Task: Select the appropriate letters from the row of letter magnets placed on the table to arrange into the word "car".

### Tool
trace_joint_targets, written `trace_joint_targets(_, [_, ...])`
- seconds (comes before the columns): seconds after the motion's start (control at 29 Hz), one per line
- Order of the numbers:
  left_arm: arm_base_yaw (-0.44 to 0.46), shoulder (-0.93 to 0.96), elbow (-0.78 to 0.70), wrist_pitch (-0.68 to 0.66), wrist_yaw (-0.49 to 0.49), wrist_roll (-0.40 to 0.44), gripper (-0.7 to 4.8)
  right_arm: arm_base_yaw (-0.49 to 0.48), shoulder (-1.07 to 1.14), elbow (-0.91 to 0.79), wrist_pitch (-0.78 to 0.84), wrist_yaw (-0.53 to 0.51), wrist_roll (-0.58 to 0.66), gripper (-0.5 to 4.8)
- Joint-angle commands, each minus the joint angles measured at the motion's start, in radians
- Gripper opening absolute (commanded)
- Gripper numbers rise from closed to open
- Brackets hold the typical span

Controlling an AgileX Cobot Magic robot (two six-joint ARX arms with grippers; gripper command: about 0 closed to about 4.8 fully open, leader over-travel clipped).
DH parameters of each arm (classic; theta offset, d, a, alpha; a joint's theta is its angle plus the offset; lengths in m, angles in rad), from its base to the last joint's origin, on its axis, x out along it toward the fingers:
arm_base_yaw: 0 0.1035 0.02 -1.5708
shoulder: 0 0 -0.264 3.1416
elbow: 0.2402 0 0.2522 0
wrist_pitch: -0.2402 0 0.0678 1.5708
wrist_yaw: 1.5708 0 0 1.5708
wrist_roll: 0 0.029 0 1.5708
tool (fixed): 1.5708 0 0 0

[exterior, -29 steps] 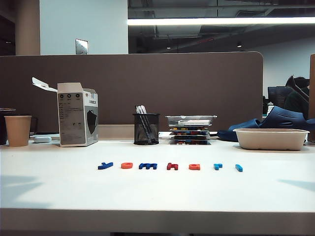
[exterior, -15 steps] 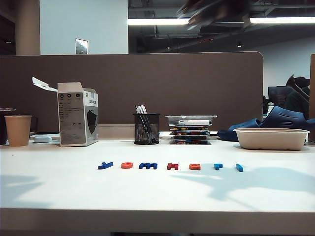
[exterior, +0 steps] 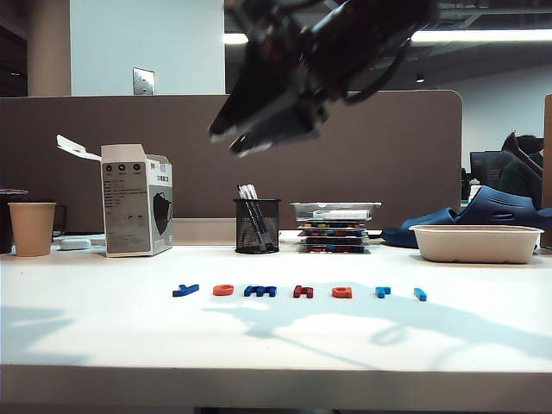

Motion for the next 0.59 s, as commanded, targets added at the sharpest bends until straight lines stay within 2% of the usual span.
trace_joint_targets(0.03, [0.0, -0.002, 0.002, 0.013, 0.0, 0.001, -0.05, 0.029, 0.064, 0.044, -0.021, 0.106, -0.009, 2.7])
trace_joint_targets(0.14, [0.0, -0.002, 0.002, 0.013, 0.0, 0.001, -0.05, 0.055, 0.127, 0.08, -0.037, 0.215, -0.014, 2.88])
trace_joint_targets(0.45, [0.0, -0.002, 0.002, 0.013, 0.0, 0.001, -0.05, 0.057, 0.262, 0.153, -0.094, 0.274, -0.086, 2.87])
trace_joint_targets(0.59, [0.0, -0.002, 0.002, 0.013, 0.0, 0.001, -0.05, 0.061, 0.262, 0.154, -0.084, 0.346, 0.042, 2.83])
